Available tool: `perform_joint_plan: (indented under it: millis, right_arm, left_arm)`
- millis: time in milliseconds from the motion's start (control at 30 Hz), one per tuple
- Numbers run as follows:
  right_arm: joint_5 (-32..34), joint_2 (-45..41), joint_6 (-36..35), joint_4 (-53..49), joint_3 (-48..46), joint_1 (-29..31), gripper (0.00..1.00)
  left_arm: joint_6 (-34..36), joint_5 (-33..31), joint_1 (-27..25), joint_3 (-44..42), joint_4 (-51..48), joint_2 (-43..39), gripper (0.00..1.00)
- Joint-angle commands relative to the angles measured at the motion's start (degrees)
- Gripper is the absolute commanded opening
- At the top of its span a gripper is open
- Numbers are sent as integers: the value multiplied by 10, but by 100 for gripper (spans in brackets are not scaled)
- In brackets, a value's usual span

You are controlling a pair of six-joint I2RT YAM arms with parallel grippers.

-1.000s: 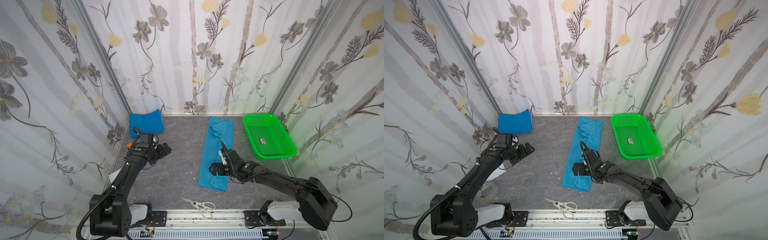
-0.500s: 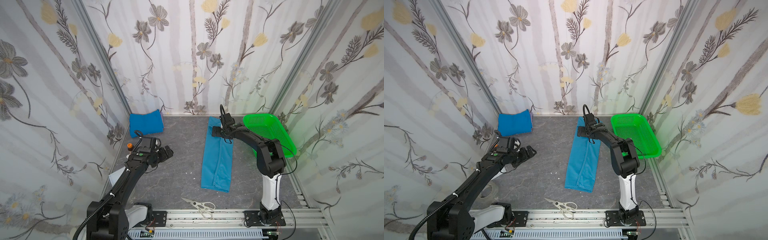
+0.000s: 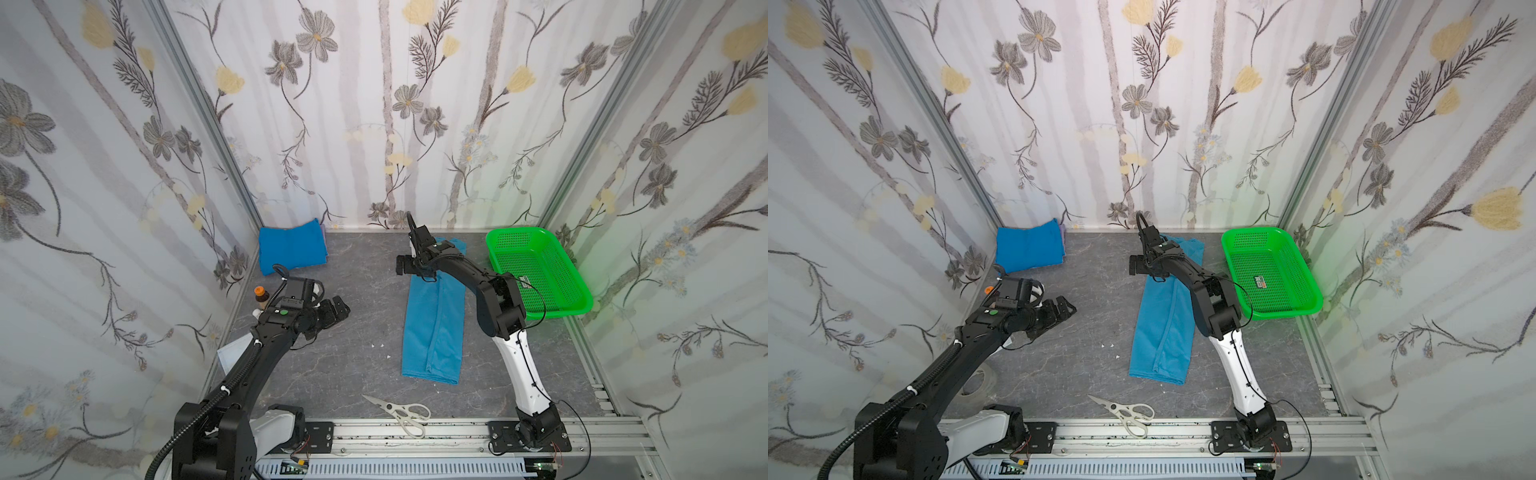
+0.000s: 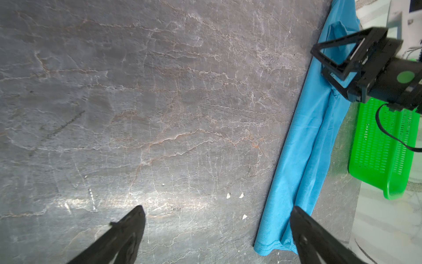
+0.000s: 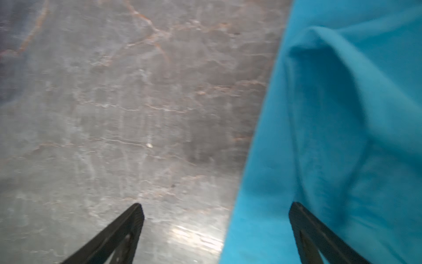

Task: Fold and stack the t-shirts
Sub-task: 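Release the shirt and move both grippers to the strip's near end, then grasp the near corners of the blue strip with both grippers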

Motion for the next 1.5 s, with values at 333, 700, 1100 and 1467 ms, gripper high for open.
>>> perform_joint_plan:
  millis: [333, 700, 1100, 1467]
  right_arm:
    - [-11, -214, 0, 98, -186, -9, 100]
    - [50, -707, 59, 191, -767, 25, 100]
    - [75, -981, 250, 111, -1014, 111, 76]
    - [45, -927, 298, 189, -1059, 199, 51]
  left_arm:
    - [0, 88, -130, -12, 104, 99, 100]
    - [-55, 108, -308, -9, 186, 208, 80]
    - [-78, 66, -383, -22, 174, 259, 57]
    - [-76, 57, -383, -17, 171, 286, 6]
